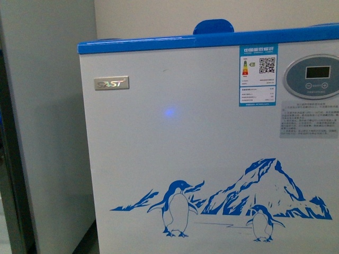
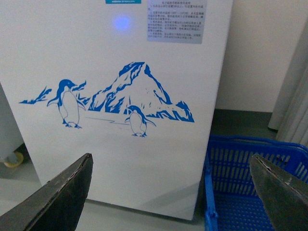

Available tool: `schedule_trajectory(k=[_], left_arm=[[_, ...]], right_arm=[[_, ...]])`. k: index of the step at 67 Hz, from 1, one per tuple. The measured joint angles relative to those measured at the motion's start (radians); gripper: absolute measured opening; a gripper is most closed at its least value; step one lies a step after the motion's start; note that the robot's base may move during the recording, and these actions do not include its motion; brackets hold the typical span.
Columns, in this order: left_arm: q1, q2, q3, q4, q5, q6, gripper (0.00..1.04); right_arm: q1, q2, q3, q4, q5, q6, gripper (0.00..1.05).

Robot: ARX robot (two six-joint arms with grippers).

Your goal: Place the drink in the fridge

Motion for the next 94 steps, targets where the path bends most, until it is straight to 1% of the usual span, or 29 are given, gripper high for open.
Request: schedule_trajectory(k=[23,25,26,28,29,30,31,33,35,37,38,39,45,51,55,61,65,72,79,94], left_arm=[[0.0,0.002,0.0,0.0,0.0,0.0,0.97],[0.0,0.001,0.0,0.0,0.0,0.0,0.97],[0.0,0.001,0.0,0.0,0.0,0.0,0.97],[0.0,0.001,0.0,0.0,0.0,0.0,0.97],[0.0,0.002,0.0,0.0,0.0,0.0,0.97],[0.0,0.002,0.0,0.0,0.001,0.0,0.97],[0.0,0.002,0.0,0.0,0.0,0.0,0.97],[0.0,0.002,0.0,0.0,0.0,0.0,0.97],[0.0,0.002,0.0,0.0,0.0,0.0,0.97],[0.0,0.002,0.0,0.0,0.0,0.0,0.97],[0.0,0.002,0.0,0.0,0.0,0.0,0.97],[0.0,0.002,0.0,0.0,0.0,0.0,0.97],[0.0,0.002,0.0,0.0,0.0,0.0,0.97],[0.0,0.002,0.0,0.0,0.0,0.0,0.97],[0.0,0.002,0.0,0.0,0.0,0.0,0.97],[0.0,0.002,0.0,0.0,0.0,0.0,0.97],[0.0,0.002,0.0,0.0,0.0,0.0,0.97],[0.0,0.002,0.0,0.0,0.0,0.0,0.97],[0.0,0.002,0.0,0.0,0.0,0.0,0.97],[0.0,0.002,0.0,0.0,0.0,0.0,0.97]], right_arm=[[0.004,0.006,0.002,-0.006,0.009,0.004,0.98],[0.021,0.027,0.01,-0.043,0.09,0.031,0.98],[0.045,0.056,0.032,-0.101,0.169,0.069,0.98],[0.057,0.103,0.055,-0.159,0.248,0.108,0.98],[0.05,0.17,0.08,-0.219,0.327,0.143,0.98],[0.031,0.225,0.095,-0.246,0.367,0.179,0.98],[0.0,0.278,0.099,-0.248,0.379,0.195,0.98],[-0.035,0.328,0.102,-0.237,0.373,0.204,0.98],[-0.099,0.4,0.105,-0.202,0.346,0.206,0.98],[-0.193,0.493,0.117,-0.14,0.275,0.198,0.98],[-0.263,0.564,0.13,-0.084,0.224,0.185,0.98],[-0.313,0.612,0.141,-0.042,0.193,0.169,0.98],[-0.514,0.854,0.222,0.154,0.074,0.062,0.98],[-0.65,1.117,0.318,0.313,-0.007,-0.057,0.98],[-0.708,1.292,0.378,0.393,-0.012,-0.141,0.98],[-0.75,1.539,0.463,0.437,-0.023,-0.24,0.98],[-0.762,1.672,0.521,0.444,-0.025,-0.293,0.98],[-0.765,1.858,0.614,0.448,-0.008,-0.341,0.98],[-0.757,2.038,0.711,0.477,0.048,-0.382,0.98],[-0.76,2.34,0.895,0.491,0.133,-0.428,0.98]])
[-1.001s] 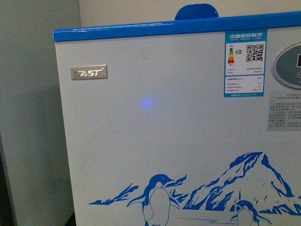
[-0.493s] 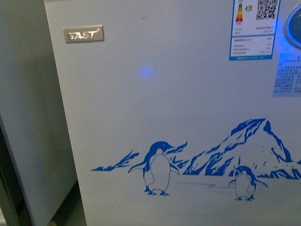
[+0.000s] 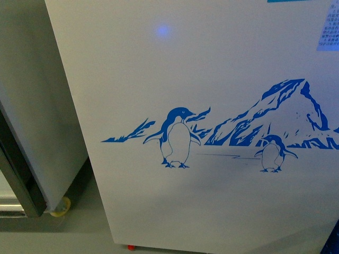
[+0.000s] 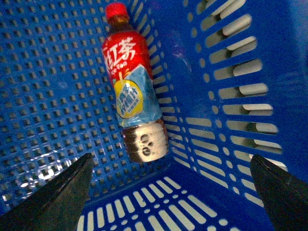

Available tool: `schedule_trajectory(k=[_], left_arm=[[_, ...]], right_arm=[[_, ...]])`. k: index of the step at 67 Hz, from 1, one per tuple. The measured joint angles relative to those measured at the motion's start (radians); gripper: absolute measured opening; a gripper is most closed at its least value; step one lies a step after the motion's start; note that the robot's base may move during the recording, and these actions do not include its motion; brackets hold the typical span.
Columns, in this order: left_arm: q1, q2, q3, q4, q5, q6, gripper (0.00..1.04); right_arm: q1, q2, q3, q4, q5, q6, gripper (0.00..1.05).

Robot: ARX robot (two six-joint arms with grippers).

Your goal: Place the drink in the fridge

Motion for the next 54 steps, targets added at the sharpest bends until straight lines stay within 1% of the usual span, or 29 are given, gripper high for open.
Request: schedule_trajectory(k=[7,19,29,41,54], left_arm=[[0.0,0.0,0.0,0.0,0.0,0.0,0.97],[0.0,0.0,0.0,0.0,0.0,0.0,0.97],[0.0,0.0,0.0,0.0,0.0,0.0,0.97],[0.0,0.0,0.0,0.0,0.0,0.0,0.97],[0.0,0.0,0.0,0.0,0.0,0.0,0.97]], right_arm=[[0.009,0.109,0.094,-0.003,0.037,-0.007,0.98],[0.039,0.269,0.272,-0.008,0.158,-0.011,0.98],[0.078,0.386,0.396,-0.037,0.238,-0.01,0.98],[0.12,0.502,0.513,-0.062,0.309,-0.01,0.98],[0.14,0.587,0.608,-0.087,0.383,-0.009,0.98]])
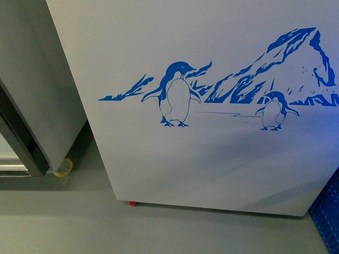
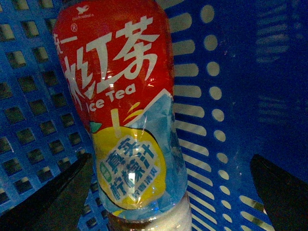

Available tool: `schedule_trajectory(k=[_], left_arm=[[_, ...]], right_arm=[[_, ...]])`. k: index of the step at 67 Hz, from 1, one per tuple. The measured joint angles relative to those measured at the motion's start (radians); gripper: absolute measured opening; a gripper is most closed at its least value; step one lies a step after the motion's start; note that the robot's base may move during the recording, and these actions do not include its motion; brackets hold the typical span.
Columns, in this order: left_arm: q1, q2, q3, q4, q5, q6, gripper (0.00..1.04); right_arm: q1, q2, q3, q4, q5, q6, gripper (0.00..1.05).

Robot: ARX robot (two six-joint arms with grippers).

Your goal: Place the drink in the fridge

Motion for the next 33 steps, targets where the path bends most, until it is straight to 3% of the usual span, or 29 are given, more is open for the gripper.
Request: schedule_trajectory(k=[33], left_arm=[[0.0,0.0,0.0,0.0,0.0,0.0,0.97]], right_arm=[[0.023,0.145,0.108,-0.063,0.084,0.031,0.98]])
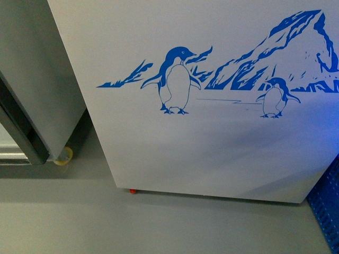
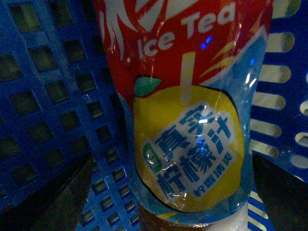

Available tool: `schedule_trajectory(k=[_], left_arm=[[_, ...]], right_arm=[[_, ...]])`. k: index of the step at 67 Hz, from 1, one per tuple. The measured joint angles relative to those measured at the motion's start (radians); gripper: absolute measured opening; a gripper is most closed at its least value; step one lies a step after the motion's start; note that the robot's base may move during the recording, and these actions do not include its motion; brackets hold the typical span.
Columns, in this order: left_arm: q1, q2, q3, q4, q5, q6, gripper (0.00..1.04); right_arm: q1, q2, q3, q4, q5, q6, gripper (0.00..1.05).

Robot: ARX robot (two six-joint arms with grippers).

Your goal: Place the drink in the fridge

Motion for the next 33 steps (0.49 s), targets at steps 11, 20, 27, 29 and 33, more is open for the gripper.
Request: schedule_trajectory(k=[11,20,27,29,33], left_arm=[[0.0,0.0,0.0,0.0,0.0,0.0,0.97],[0.0,0.0,0.0,0.0,0.0,0.0,0.97],[0.0,0.0,0.0,0.0,0.0,0.0,0.97],[0.0,0.0,0.0,0.0,0.0,0.0,0.97],[0.0,0.0,0.0,0.0,0.0,0.0,0.97]], right_arm=[[0.0,0.009,0.016,-0.012,0.015,0.008,0.98],[0.0,0.009,0.022,-0.014,0.018,0.008,0.98],[0.0,0.009,0.024,-0.018,0.019,0.009,0.98],[0.0,0.009,0.024,-0.019,0.018,0.009,0.96],[0.0,0.009,0.025,-0.024,0.01,0.009,0.88]])
